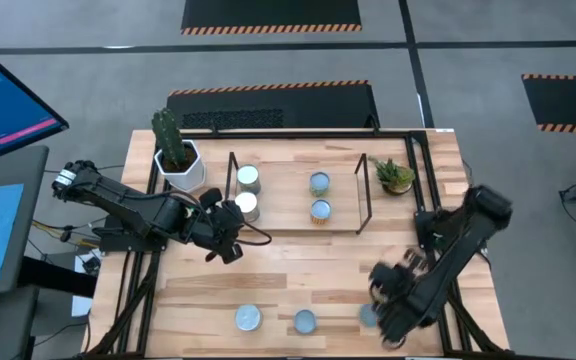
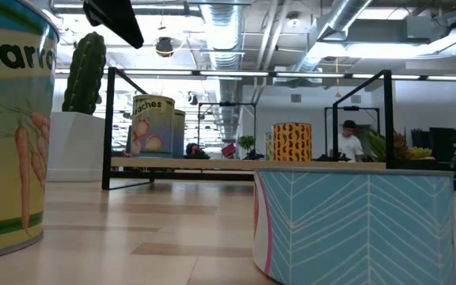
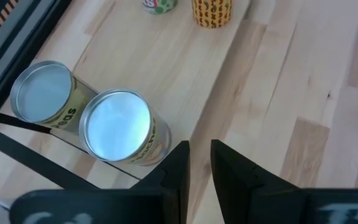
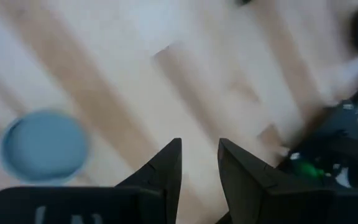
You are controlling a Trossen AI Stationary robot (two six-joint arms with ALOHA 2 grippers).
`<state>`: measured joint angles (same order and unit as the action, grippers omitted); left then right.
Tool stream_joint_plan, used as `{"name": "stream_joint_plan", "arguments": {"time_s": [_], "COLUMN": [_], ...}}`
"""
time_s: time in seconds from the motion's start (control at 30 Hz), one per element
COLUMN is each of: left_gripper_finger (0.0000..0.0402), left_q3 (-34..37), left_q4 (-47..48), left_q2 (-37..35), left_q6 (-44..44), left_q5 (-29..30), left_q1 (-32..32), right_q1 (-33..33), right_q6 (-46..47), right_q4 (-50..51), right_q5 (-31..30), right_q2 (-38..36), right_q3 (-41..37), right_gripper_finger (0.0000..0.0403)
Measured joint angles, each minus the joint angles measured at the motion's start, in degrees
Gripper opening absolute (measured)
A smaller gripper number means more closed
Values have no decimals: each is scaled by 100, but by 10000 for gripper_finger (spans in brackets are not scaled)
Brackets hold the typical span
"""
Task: Pick and place cans onto a shelf
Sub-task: Put the canned meatballs on the shelf
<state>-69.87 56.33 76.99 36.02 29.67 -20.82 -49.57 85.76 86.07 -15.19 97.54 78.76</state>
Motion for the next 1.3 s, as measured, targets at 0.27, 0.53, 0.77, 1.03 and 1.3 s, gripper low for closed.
{"name": "stream_joint_plan", "arguments": {"time_s": [0.27,0.53,0.77,1.03,1.3], "left_gripper_finger": [52,52,52,52,52], "left_q3": [0,0,0,0,0], "left_q4": [-77,-81,-78,-53,-41], "left_q2": [0,0,0,0,0], "left_q6": [238,279,276,269,182], "left_q5": [85,103,101,101,109], "left_q1": [0,1,2,2,2], "right_q1": [-51,65,134,145,158], "right_q6": [87,41,50,-374,-368], "right_q4": [-2364,-5832,-6297,-6490,-6586], "right_q5": [-47,205,553,1003,1151], "right_q2": [-2228,-2845,-2071,-1365,-839], "right_q3": [-2190,-3860,-3939,-3636,-3483], "right_gripper_finger": [127,127,127,127,127]}}
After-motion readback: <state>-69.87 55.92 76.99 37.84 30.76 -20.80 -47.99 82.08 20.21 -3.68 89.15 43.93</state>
